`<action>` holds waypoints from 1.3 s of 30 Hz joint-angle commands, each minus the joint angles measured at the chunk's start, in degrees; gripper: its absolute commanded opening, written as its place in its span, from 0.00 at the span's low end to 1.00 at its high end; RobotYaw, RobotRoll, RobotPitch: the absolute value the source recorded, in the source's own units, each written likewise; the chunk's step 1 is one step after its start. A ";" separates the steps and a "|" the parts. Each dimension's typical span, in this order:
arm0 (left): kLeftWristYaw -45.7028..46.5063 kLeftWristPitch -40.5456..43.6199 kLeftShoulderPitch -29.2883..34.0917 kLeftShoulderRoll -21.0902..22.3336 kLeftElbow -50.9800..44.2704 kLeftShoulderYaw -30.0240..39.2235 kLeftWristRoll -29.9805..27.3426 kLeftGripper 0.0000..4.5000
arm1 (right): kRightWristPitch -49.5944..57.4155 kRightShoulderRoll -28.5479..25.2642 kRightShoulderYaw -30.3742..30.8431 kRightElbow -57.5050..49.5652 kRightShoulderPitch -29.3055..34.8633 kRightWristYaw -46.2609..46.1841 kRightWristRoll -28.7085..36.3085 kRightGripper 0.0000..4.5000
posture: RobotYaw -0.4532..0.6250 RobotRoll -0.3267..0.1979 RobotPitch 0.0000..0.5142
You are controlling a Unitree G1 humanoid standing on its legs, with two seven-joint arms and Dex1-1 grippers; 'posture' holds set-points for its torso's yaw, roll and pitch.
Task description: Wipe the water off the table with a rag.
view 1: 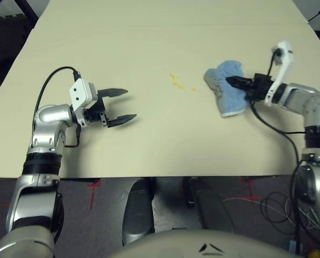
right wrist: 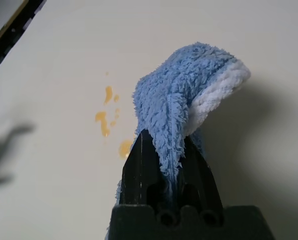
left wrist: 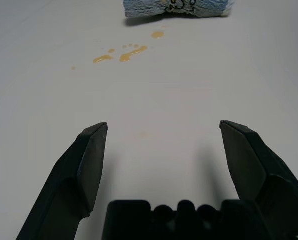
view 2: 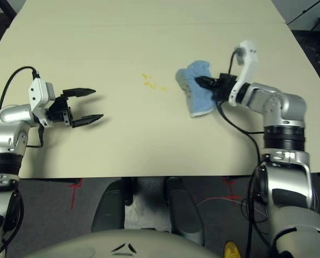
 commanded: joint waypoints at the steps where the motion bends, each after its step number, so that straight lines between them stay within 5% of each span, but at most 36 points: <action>1: -0.09 -0.50 0.63 0.63 -0.10 0.01 0.82 1.00 | -6.52 3.20 -0.10 7.67 -4.25 -2.53 -2.69 0.02 | 0.56 0.62 0.48; 15: 1.57 0.92 3.34 1.54 -4.27 1.20 0.07 1.00 | -18.48 15.65 3.80 37.55 -16.65 -2.32 -13.36 0.02 | 0.62 0.62 0.49; 30: 2.79 2.30 5.25 1.77 -6.92 1.62 -0.22 1.00 | -17.24 26.98 6.82 41.34 -20.20 6.56 -18.31 0.02 | 0.64 0.62 0.50; 39: 2.85 2.25 5.00 1.36 -6.73 1.24 -0.08 1.00 | -16.63 25.31 6.03 40.24 -18.84 6.11 -19.32 0.02 | 0.63 0.62 0.49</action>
